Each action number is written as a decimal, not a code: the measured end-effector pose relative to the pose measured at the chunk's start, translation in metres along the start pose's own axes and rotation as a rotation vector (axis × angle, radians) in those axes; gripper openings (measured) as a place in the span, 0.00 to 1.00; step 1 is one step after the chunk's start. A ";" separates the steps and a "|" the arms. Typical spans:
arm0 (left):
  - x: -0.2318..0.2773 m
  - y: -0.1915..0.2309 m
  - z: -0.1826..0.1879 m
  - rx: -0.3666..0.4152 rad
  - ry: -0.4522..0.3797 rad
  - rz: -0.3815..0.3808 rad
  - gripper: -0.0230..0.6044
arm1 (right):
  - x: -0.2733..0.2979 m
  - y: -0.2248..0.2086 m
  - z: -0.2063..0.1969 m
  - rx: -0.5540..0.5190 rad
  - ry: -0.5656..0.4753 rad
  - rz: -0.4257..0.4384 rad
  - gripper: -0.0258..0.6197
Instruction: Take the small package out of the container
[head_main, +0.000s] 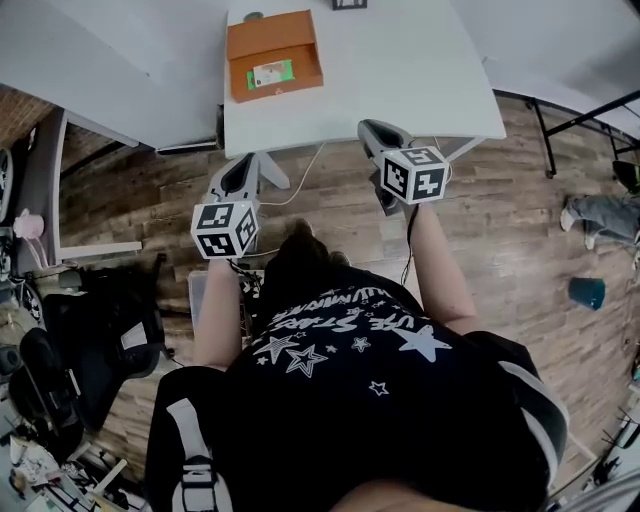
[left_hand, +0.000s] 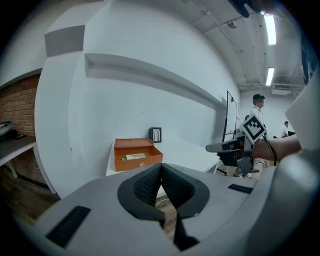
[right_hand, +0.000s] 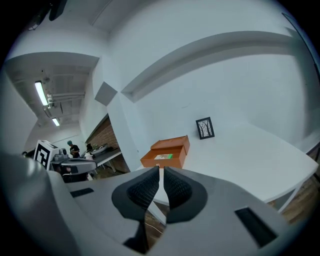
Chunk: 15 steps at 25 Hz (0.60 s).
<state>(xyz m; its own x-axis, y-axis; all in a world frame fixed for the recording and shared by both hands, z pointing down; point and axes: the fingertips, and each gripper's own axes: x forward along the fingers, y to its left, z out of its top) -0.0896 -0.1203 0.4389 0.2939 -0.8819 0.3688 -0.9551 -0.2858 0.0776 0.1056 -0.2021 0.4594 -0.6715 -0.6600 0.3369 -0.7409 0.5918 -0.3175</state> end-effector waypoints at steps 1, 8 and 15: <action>0.005 0.004 0.000 -0.004 0.002 -0.001 0.07 | 0.006 -0.001 -0.001 0.002 0.006 0.000 0.13; 0.054 0.037 0.014 0.028 0.011 -0.029 0.07 | 0.037 -0.027 0.012 -0.006 0.027 -0.038 0.13; 0.128 0.080 0.049 0.097 0.051 -0.119 0.07 | 0.092 -0.060 0.047 -0.004 0.036 -0.086 0.13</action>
<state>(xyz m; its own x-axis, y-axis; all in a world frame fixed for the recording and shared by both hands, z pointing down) -0.1268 -0.2748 0.4467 0.3997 -0.8201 0.4095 -0.9051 -0.4238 0.0347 0.0884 -0.3202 0.4680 -0.6056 -0.6912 0.3945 -0.7956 0.5357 -0.2829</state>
